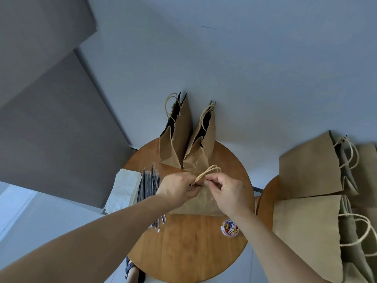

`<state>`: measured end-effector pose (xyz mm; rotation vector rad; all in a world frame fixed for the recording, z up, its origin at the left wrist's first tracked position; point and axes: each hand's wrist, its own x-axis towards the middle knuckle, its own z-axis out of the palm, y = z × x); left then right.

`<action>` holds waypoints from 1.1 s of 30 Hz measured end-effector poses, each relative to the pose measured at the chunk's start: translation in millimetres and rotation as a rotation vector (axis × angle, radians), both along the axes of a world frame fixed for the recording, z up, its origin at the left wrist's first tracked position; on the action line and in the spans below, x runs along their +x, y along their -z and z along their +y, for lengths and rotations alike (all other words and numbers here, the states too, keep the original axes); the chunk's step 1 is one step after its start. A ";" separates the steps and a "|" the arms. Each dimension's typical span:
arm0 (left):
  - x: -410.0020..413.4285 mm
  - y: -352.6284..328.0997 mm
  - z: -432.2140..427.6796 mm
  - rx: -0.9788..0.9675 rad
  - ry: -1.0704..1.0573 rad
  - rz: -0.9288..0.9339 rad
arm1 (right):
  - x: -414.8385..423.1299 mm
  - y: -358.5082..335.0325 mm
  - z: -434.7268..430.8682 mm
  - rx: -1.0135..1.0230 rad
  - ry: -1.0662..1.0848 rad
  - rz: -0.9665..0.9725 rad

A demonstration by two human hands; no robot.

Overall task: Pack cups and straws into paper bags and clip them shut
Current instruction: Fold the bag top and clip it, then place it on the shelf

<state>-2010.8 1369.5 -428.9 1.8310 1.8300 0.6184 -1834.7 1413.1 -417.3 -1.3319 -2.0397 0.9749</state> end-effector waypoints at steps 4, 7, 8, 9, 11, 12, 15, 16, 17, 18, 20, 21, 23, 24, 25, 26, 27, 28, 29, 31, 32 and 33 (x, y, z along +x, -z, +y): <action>-0.5 -0.3 5.0 -0.028 0.050 0.035 | 1.4 -3.6 3.3 -0.035 -0.039 -0.060; -1.3 -0.9 6.6 0.013 0.075 0.056 | 1.0 -4.7 7.2 -0.038 -0.041 -0.089; -1.1 -0.8 7.1 0.021 0.086 0.060 | 0.5 -4.5 7.9 -0.028 -0.045 -0.103; -0.9 -0.5 7.1 0.023 0.093 0.060 | -0.1 -3.8 8.5 -0.009 -0.047 -0.116; 0.1 0.1 6.8 0.034 0.100 0.049 | -0.3 -1.0 9.0 0.044 -0.046 -0.131; 0.1 0.9 6.5 0.041 0.106 0.043 | 0.1 0.9 9.1 0.068 -0.045 -0.135; 0.0 3.1 6.2 0.048 0.109 0.045 | 1.7 5.4 7.9 0.139 -0.069 -0.161; -0.1 3.7 6.3 0.050 0.102 0.049 | 2.0 6.6 7.5 0.161 -0.085 -0.172; -0.3 4.1 6.7 0.051 0.094 0.050 | 2.3 7.7 7.3 0.176 -0.097 -0.179; -0.4 4.3 7.0 0.052 0.088 0.048 | 2.6 8.5 6.9 0.183 -0.103 -0.187; -0.1 4.7 7.0 0.051 0.087 0.041 | 2.8 10.0 6.1 0.193 -0.115 -0.211; -0.3 5.0 6.9 0.044 0.090 0.045 | 2.7 11.0 5.6 0.200 -0.122 -0.225; -0.6 6.0 6.7 0.029 0.088 0.052 | 2.8 11.8 4.4 0.204 -0.128 -0.240; -0.4 6.5 6.6 0.025 0.082 0.051 | 2.6 11.8 4.1 0.204 -0.128 -0.240; -0.1 6.8 6.5 0.024 0.073 0.049 | 2.8 11.7 3.9 0.206 -0.129 -0.242; 0.3 7.1 6.4 0.021 0.066 0.047 | 2.9 11.5 4.2 0.204 -0.134 -0.249; 0.7 7.5 6.4 0.016 0.060 0.050 | 3.3 11.4 4.5 0.204 -0.141 -0.261; 1.0 8.1 6.4 0.009 0.056 0.056 | 3.7 10.9 4.8 0.203 -0.150 -0.277; 1.2 8.9 5.7 0.001 0.051 0.063 | 3.8 10.4 5.2 0.206 -0.162 -0.294; 0.8 9.7 4.5 -0.015 0.053 0.075 | 4.1 9.3 6.0 0.206 -0.179 -0.314; 0.4 8.9 4.2 -0.024 0.059 0.074 | 4.3 8.9 5.7 0.206 -0.189 -0.315; -0.2 7.7 3.9 -0.033 0.063 0.061 | 4.8 8.4 4.9 0.208 -0.199 -0.308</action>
